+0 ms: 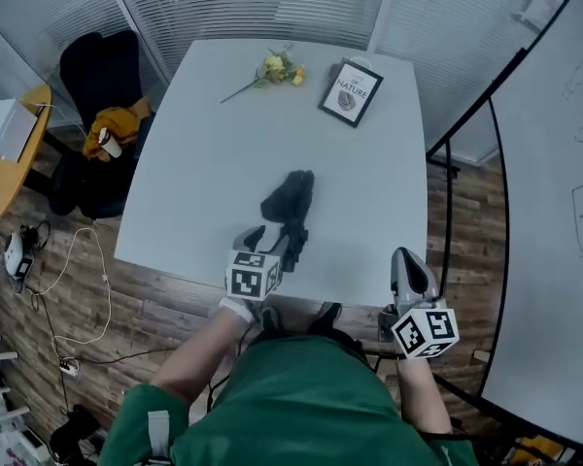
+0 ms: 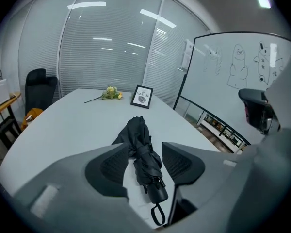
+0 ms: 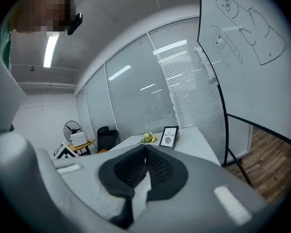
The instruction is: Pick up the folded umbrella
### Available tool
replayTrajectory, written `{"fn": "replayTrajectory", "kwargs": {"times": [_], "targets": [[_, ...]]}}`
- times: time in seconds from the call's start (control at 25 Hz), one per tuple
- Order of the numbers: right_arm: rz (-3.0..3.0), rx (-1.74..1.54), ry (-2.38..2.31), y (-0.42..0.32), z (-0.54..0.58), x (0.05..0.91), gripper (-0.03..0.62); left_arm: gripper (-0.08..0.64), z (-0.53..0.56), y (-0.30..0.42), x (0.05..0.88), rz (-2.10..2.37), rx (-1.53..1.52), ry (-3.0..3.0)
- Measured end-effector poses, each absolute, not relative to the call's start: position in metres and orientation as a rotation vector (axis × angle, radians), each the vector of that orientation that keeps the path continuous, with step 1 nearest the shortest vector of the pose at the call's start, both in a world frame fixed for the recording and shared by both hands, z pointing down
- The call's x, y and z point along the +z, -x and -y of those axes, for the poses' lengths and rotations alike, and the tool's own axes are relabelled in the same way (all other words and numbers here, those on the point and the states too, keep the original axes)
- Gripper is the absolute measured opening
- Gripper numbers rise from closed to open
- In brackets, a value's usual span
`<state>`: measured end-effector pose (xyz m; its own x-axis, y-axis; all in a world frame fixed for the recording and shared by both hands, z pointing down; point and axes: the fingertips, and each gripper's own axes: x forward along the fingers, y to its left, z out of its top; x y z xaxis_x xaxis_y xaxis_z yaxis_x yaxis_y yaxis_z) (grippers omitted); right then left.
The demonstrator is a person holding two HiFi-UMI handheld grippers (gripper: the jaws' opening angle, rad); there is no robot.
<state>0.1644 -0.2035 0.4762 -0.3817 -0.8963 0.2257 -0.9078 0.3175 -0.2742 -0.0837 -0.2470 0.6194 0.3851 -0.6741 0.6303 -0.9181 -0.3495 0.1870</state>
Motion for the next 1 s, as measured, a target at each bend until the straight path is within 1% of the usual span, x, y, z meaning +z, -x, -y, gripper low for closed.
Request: {"fn": "replayTrajectory", "kwargs": {"times": [0.28, 0.44, 0.52, 0.76, 1.0], "targets": [[2.583, 0.555, -1.633, -0.213, 0.247, 0.479, 0.003, 0.245, 0.281, 0.053, 0.663, 1.42, 0.708, -1.979], [2.573, 0.603, -1.616, -0.24, 0.252, 0.495, 0.003, 0.313, 0.288, 0.043, 0.7, 1.428, 0.824, -1.883], [2.556, 0.632, -1.613, -0.251, 0.254, 0.503, 0.003, 0.328, 0.291, 0.043, 0.713, 1.446, 0.856, -1.821], [2.506, 0.673, -1.668, -0.264, 0.253, 0.509, 0.003, 0.331, 0.307, 0.043, 0.734, 1.419, 0.883, -1.783], [2.462, 0.678, -1.723, -0.247, 0.243, 0.506, 0.003, 0.331, 0.312, 0.047, 0.755, 1.336, 0.815, -1.753]]}}
